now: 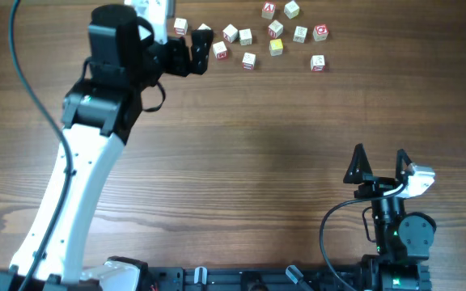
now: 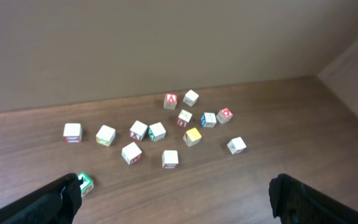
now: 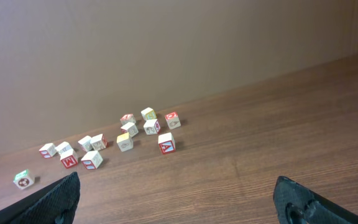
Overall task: Form a circle
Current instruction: 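Reach the left gripper to the block cluster and grasp the 'O' block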
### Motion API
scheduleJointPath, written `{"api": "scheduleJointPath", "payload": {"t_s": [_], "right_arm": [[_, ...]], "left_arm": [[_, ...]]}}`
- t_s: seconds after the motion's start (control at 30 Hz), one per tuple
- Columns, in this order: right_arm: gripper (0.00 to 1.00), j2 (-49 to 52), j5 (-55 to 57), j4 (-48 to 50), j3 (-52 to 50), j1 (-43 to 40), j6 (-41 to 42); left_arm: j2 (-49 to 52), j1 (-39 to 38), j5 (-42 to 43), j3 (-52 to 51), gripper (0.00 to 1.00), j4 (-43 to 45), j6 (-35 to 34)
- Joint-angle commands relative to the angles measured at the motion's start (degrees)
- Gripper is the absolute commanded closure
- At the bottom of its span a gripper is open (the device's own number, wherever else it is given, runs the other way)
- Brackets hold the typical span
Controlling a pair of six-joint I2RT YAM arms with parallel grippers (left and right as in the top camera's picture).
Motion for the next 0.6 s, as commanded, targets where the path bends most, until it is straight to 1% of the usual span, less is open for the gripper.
{"api": "scheduleJointPath", "payload": {"t_s": [0.0, 0.13, 0.2, 0.3, 0.33, 0.4, 0.57], "right_arm": [[0.00, 0.0, 0.3, 0.1, -0.1, -0.2, 0.2], [0.00, 0.0, 0.3, 0.1, -0.1, -0.2, 0.2], [0.00, 0.0, 0.3, 0.1, -0.1, -0.2, 0.2], [0.00, 0.0, 0.3, 0.1, -0.1, -0.2, 0.2], [0.00, 0.0, 0.3, 0.1, -0.1, -0.2, 0.2], [0.00, 0.0, 0.3, 0.1, -0.1, -0.2, 0.2], [0.00, 0.0, 0.3, 0.1, -0.1, -0.2, 0.2]], "left_arm": [[7.6, -0.3, -2.1, 1.0, 0.00, 4.4, -3.5], [16.2, -1.2, -4.0, 1.0, 0.00, 12.9, -9.2], [20.8, -2.0, -4.7, 1.0, 0.00, 17.2, -10.9], [26.5, -3.3, -6.1, 1.0, 0.01, 21.2, -11.5], [28.7, -3.9, -8.9, 1.0, 0.00, 22.2, -13.0], [31.4, -4.3, -11.5, 1.0, 0.00, 24.2, -13.5], [38.1, -4.7, -11.8, 1.0, 0.01, 30.9, -14.0]]}}
